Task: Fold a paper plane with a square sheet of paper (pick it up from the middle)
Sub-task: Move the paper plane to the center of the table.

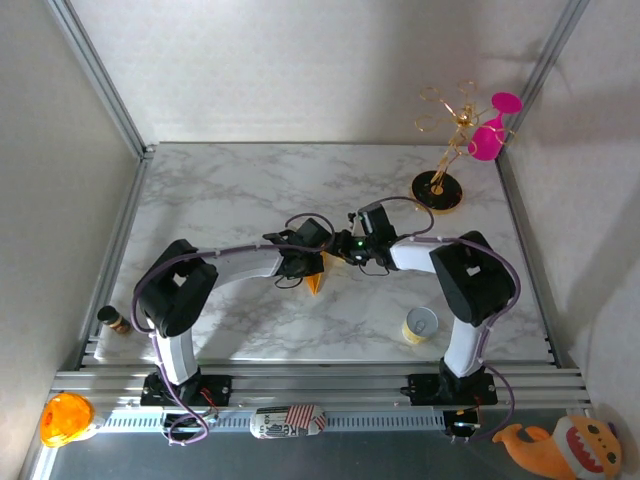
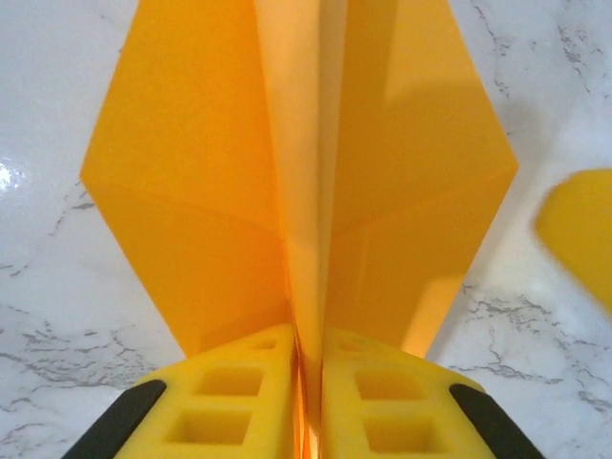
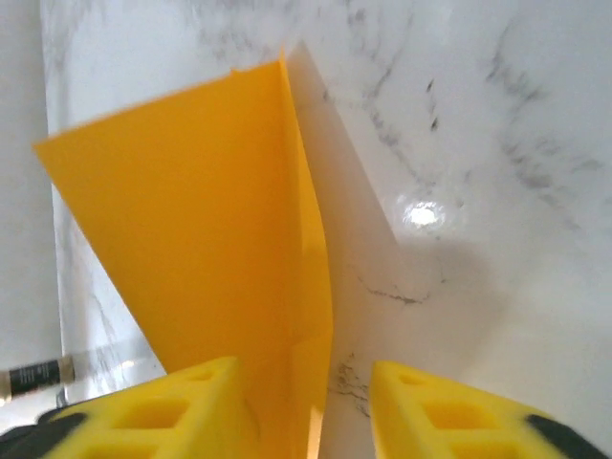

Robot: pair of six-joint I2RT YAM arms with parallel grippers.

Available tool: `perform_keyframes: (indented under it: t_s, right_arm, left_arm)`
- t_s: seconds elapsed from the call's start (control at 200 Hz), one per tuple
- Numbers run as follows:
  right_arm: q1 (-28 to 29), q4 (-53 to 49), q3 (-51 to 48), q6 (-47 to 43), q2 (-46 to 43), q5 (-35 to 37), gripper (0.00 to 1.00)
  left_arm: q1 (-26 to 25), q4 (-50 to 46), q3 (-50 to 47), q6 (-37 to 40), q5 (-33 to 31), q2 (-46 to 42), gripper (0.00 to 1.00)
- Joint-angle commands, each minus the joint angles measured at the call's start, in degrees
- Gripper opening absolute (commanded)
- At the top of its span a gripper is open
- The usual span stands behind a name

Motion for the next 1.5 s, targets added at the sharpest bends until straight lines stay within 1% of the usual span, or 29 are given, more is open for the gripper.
perform_keyframes:
  t_s: [0.0,0.07,0.215,0.456,0.576,0.666,0.871,1.077,1.202,1.382,1.497]
  right_arm:
    - [-1.13,-1.85,-2.5,-0.89,-4.11,5.21,0.49]
    - [-1.95,-1.86,-4.03,-0.87,-5.83,7.2,0.52]
    - [-3.77,-1.81,-6.53,-0.34,-8.57,9.58,0.55]
    - [-4.14,-3.08,-6.68,-0.95,-10.07,11.66,0.59]
    - [-4.18,-3.52,-6.5,-1.04,-10.07,12.11,0.6]
    - [-4.1,-3.87,-6.5,-1.35,-10.29,12.54,0.62]
    - [-4.13,-5.38,-6.68,-3.02,-12.04,16.17,0.72]
    - [-4.17,-6.56,-6.58,-4.25,-13.45,19.18,0.79]
    - [-4.13,-6.52,-6.94,-5.21,-14.09,20.52,0.87]
    - [-4.18,-5.67,-7.94,-6.49,-15.03,21.86,0.98]
    - [-4.27,-5.94,-8.02,-7.57,-15.56,22.93,0.98]
  left_arm:
    - [-0.28,-3.27,2.3,1.53,-2.99,1.66,0.16]
    - [-0.24,-3.71,3.02,1.95,-3.11,2.46,0.18]
    - [-0.19,-4.39,4.17,2.52,-2.88,3.77,0.23]
    - [-0.28,-5.42,5.68,3.04,-2.63,5.53,0.23]
    - [-0.28,-6.39,6.48,3.44,-3.53,6.17,0.2]
    - [-0.19,-7.32,7.46,4.08,-4.58,6.43,0.16]
    - [0.32,-9.3,10.3,6.02,-6.96,4.71,0.12]
    - [2.74,-10.31,12.95,9.14,-8.11,4.74,0.07]
    - [5.02,-10.09,16.94,12.95,-8.37,7.59,0.06]
    - [8.8,-10.92,26.25,16.4,-7.86,14.36,0.05]
    - [10.56,-12.0,32.29,18.1,-7.12,18.96,0.05]
